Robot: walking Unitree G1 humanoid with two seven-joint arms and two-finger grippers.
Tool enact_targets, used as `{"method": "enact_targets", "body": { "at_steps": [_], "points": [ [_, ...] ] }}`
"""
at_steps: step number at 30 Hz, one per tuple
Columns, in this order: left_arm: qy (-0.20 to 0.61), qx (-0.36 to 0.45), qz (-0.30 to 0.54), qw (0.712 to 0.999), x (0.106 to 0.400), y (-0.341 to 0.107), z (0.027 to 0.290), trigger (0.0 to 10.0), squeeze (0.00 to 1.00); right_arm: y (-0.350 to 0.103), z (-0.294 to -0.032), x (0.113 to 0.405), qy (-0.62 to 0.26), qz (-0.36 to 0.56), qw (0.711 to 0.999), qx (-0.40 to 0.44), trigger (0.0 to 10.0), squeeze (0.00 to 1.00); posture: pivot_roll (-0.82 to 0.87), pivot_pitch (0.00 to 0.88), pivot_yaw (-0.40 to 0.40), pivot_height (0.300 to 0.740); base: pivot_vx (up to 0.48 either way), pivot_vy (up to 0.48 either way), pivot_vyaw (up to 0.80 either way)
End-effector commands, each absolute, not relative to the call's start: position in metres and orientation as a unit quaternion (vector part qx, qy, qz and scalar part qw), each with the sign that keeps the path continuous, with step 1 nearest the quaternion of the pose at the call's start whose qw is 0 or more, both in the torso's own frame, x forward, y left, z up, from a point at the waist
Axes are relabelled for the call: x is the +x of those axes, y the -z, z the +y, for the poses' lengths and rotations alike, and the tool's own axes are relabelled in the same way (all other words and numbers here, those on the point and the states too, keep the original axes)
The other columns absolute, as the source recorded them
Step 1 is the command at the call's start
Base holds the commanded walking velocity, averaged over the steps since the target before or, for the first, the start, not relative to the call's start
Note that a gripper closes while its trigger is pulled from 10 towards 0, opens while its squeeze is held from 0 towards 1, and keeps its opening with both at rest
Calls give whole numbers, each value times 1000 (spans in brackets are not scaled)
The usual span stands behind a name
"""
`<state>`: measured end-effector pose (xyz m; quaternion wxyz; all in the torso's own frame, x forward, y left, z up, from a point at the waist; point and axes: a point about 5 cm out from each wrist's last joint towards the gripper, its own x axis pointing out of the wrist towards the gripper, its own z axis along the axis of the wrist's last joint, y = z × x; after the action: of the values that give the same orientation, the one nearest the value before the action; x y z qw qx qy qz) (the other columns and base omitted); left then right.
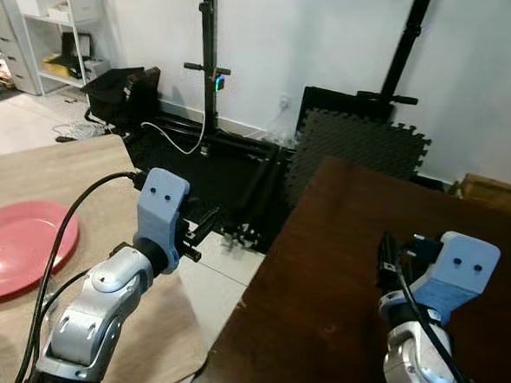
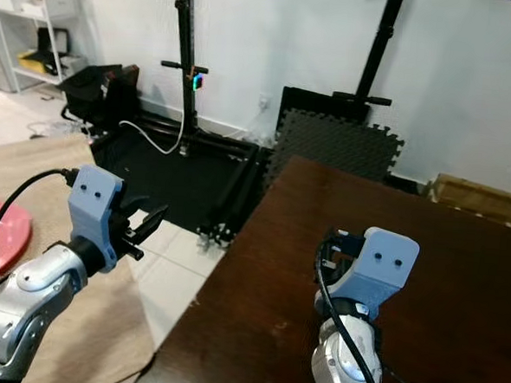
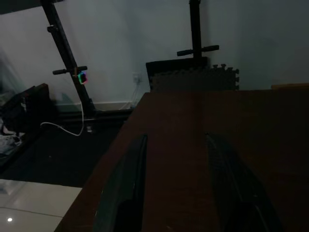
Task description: Setting the table
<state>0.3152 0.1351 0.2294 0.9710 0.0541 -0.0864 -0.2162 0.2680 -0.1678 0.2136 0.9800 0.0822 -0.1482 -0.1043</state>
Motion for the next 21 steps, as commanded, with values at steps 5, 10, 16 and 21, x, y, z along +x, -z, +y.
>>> {"method": "enact_targets", "body": {
  "at_steps": [5, 10, 16, 21],
  "points": [
    [209, 48, -73, 974, 314, -223, 139, 10000, 0, -212, -167, 267, 103, -145, 981, 82, 10000, 0, 23, 69, 28, 740, 0, 0, 0],
    [201, 37, -69, 976, 315, -223, 141, 10000, 0, -212, -167, 267, 101, -145, 981, 82, 10000, 0, 23, 68, 27, 740, -259, 385, 0],
    [202, 40, -70, 976, 315, -223, 141, 10000, 0, -212, -167, 268, 101, -145, 981, 82, 10000, 0, 23, 68, 27, 740, -253, 411, 0],
    [202, 41, -69, 976, 315, -223, 142, 10000, 0, -211, -166, 269, 100, -144, 981, 81, 10000, 0, 26, 63, 27, 740, -255, 409, 0]
  ]
}}
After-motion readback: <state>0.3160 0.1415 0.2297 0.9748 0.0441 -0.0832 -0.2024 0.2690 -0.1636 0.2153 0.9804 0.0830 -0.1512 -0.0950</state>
